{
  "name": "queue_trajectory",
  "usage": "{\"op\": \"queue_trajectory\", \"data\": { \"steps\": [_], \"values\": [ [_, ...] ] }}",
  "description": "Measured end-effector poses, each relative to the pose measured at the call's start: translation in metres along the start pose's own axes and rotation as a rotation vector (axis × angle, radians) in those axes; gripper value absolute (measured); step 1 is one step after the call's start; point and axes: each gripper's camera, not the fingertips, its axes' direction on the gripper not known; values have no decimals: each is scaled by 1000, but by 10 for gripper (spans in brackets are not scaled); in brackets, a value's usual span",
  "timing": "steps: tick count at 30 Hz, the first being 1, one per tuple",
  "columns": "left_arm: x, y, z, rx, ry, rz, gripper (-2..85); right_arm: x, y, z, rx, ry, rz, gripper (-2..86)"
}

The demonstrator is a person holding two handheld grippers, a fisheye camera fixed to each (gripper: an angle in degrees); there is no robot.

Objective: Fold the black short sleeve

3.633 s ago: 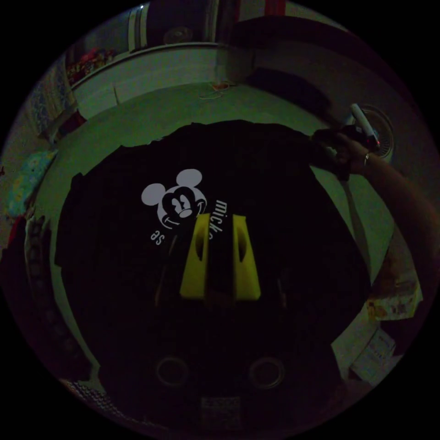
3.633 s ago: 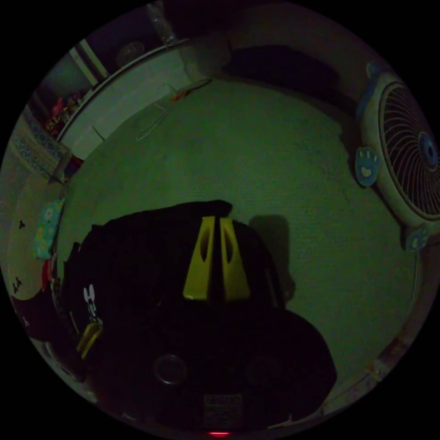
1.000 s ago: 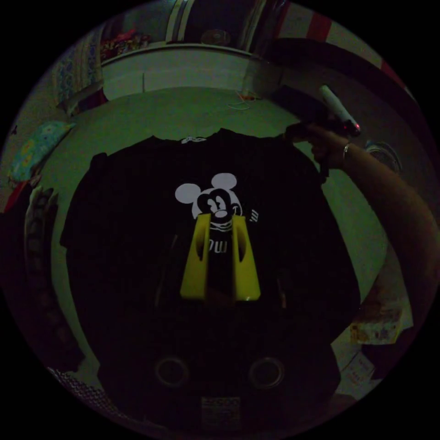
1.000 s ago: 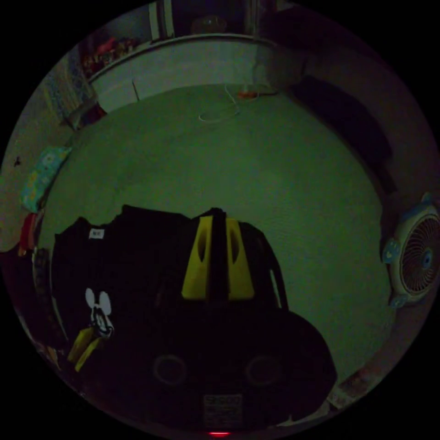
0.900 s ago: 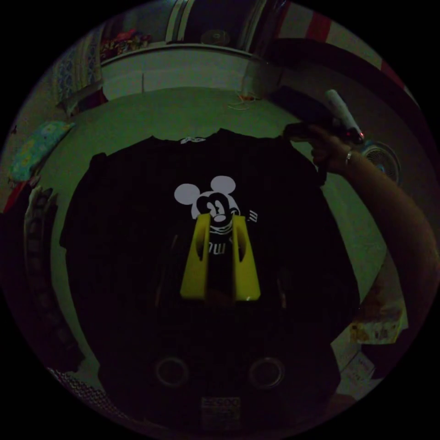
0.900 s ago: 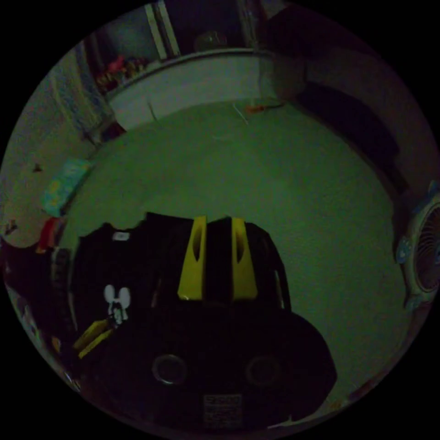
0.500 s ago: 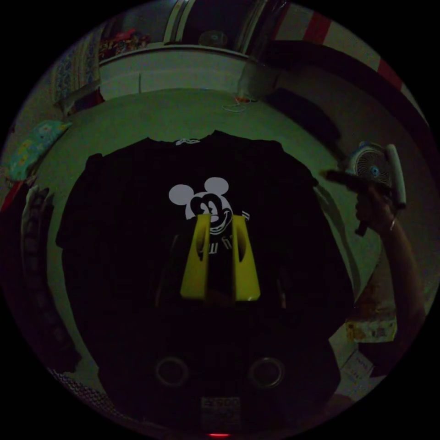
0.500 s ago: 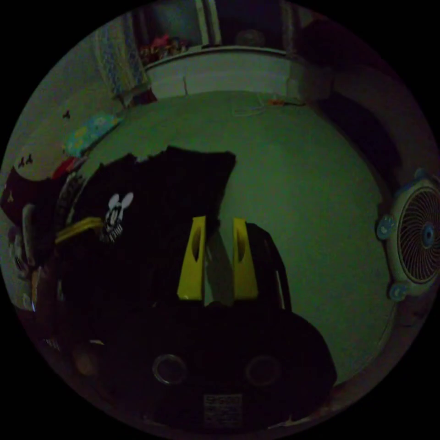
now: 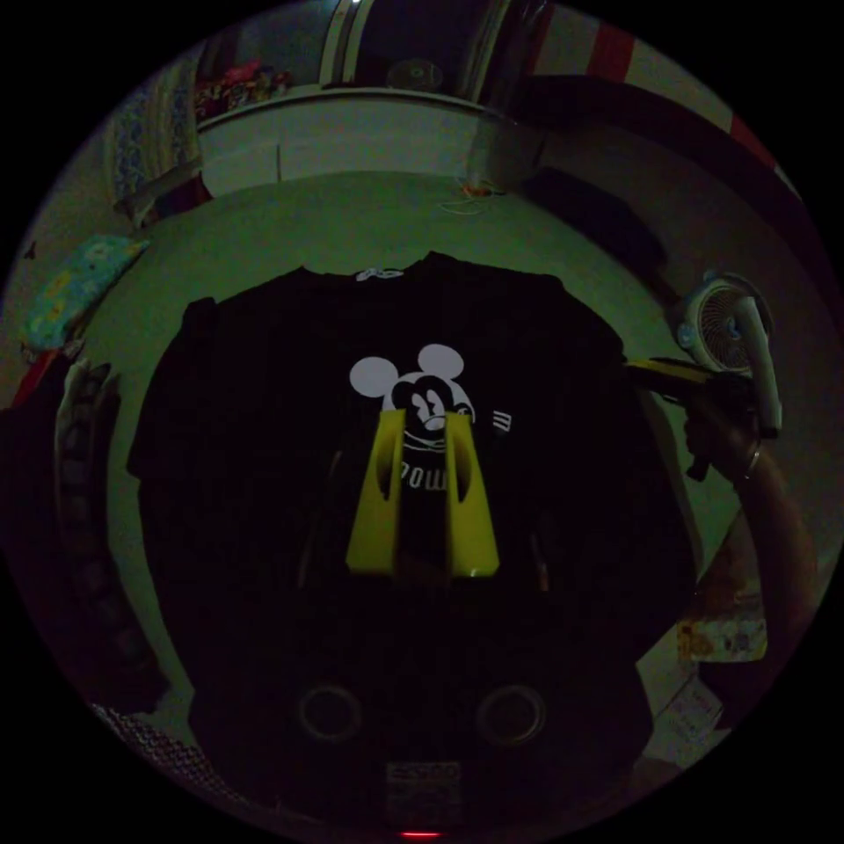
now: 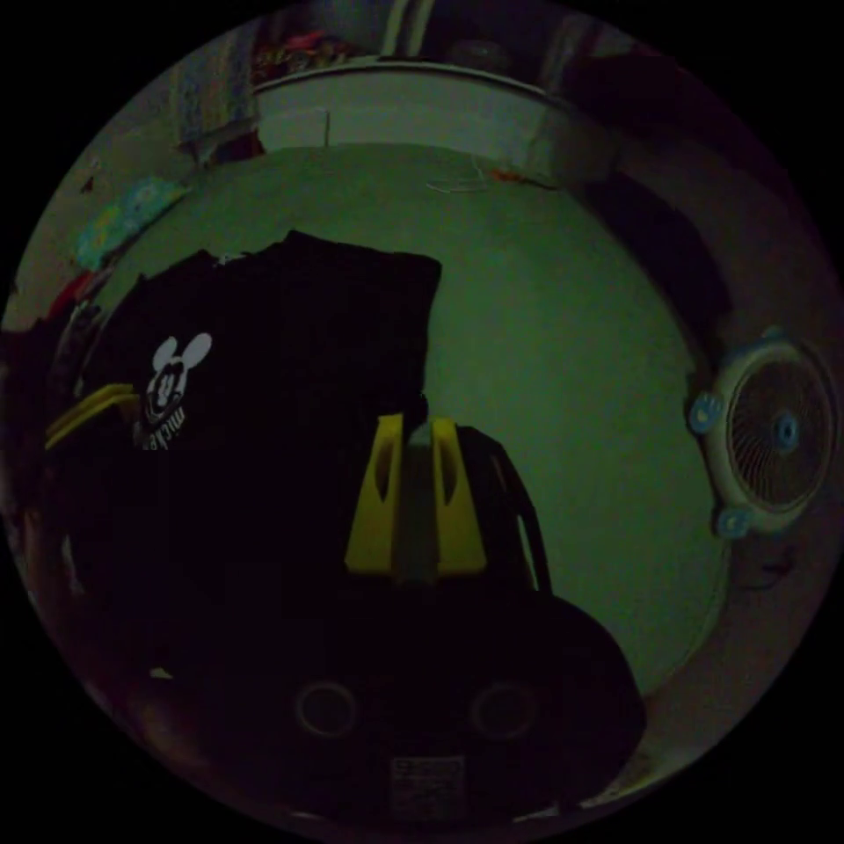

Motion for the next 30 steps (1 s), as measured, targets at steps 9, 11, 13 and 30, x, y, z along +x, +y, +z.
{"op": "queue_trajectory", "data": {
  "steps": [9, 11, 13, 30],
  "values": [
    [7, 89, -75, -1, -50, 40, 83, -19, 238, -106, 64, 19, -78, 71],
    [10, 115, -96, 7, -51, 64, 83, -21, 311, -123, 77, 1, -17, 78],
    [12, 154, -124, -2, -113, 117, 86, -21, 362, -133, 80, -40, 56, 83],
    [-81, 464, -353, -7, -253, -101, 133, -37, 602, -184, 140, -42, 101, 119]
  ]
}}
